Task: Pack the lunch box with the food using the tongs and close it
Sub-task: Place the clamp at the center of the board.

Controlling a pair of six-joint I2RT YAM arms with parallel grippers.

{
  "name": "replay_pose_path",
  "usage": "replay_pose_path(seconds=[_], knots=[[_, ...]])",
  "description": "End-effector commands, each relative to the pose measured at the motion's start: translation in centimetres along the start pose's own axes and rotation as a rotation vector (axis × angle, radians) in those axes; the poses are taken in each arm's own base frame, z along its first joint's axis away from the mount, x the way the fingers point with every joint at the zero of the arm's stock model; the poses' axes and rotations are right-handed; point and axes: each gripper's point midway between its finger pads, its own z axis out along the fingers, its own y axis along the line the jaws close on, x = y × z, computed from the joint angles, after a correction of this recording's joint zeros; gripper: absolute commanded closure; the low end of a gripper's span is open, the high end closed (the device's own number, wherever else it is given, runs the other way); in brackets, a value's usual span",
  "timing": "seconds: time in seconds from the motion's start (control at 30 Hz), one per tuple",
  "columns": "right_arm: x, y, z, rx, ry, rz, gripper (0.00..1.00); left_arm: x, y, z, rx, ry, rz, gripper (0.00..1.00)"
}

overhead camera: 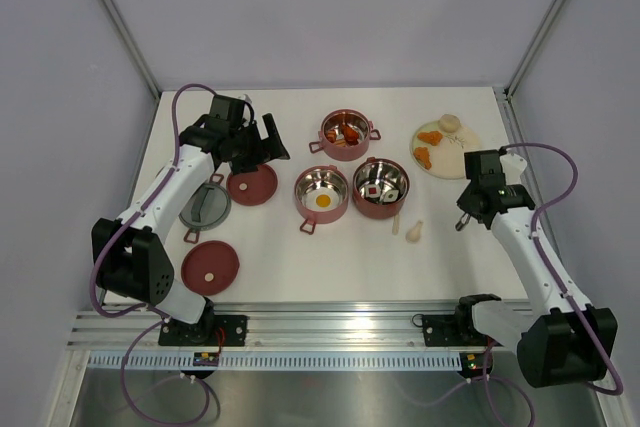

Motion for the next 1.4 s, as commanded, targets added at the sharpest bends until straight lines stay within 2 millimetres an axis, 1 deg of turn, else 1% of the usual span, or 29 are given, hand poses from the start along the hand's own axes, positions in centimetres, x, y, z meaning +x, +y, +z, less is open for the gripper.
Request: replay_pose_path(seconds=[0.0,0.03,0.07,0.1,0.13,0.23,0.4,0.5,0.53,0.67,0.77,0.9,1.03,1.1,1.13,1.2,1.23,1.27,1.37], knots=[[-1.9,0.2,1.8,0.011,-0.131,0.056,1.00,-1.3,-1.2,-0.6,0.054,-0.042,0.014,0.03],[-2.1,0.3,2.2,0.008,-0.150,0.069,1.00,-1.3,-1.2,-0.6,0.051,-0.042,0.016,0.03],[-1.7,0.1,2.8,0.013,-0.150,0.069,1.00,-1.3,-1.2,-0.6,0.051,-0.042,0.018,0.03],[-0.9,-0.2,3.4,0.015,-0.139,0.069,1.00,-1.3,-1.1,-0.6,0.048,-0.042,0.019,0.03],[-1.0,-0.3,3.7,0.017,-0.145,0.082,1.00,-1.3,-1.2,-0.6,0.051,-0.042,0.019,0.03],[-0.1,-0.5,4.4,0.021,-0.132,0.089,1.00,-1.3,-1.2,-0.5,0.049,-0.038,0.018,0.03],[0.0,-0.8,4.5,0.034,-0.125,0.090,1.00,-1.3,-1.2,-0.4,0.051,-0.036,0.019,0.03],[0.3,-0.7,4.7,0.036,-0.093,0.090,1.00,-1.3,-1.2,-0.4,0.052,-0.034,0.020,0.03],[0.6,-0.9,4.7,0.047,-0.075,0.091,1.00,-1.3,-1.3,-0.4,0.053,-0.036,0.019,0.03],[1.6,-0.6,5.1,0.038,-0.012,0.084,1.00,-1.5,-1.4,-0.5,0.053,-0.040,0.024,0.03],[1.9,-0.6,5.4,0.037,0.020,0.087,1.00,-1.5,-1.3,-0.5,0.051,-0.039,0.022,0.03],[1.9,-0.5,5.4,0.022,0.020,0.097,1.00,-1.5,-1.3,-0.5,0.050,-0.037,0.023,0.03],[2.2,-0.8,5.7,0.024,0.033,0.096,0.99,-1.5,-1.3,-0.5,0.051,-0.039,0.022,0.03],[2.7,-0.8,5.7,0.022,0.049,0.091,0.99,-1.4,-1.2,-0.4,0.047,-0.036,0.022,0.03],[2.6,-1.4,5.9,0.035,0.054,0.109,0.98,-1.4,-1.2,-0.4,0.048,-0.037,0.023,0.03],[2.9,-1.9,5.9,0.048,0.073,0.116,0.93,-1.4,-1.1,-0.3,0.044,-0.036,0.022,0.03],[3.1,-2.0,5.9,0.053,0.079,0.117,0.93,-1.4,-1.1,-0.3,0.044,-0.036,0.022,0.03],[3.2,-1.8,5.8,0.034,0.093,0.125,0.85,-1.4,-1.1,-0.3,0.044,-0.036,0.024,0.03],[3.7,-1.5,5.7,0.020,0.141,0.140,0.67,-1.4,-1.1,-0.3,0.044,-0.036,0.022,0.03]])
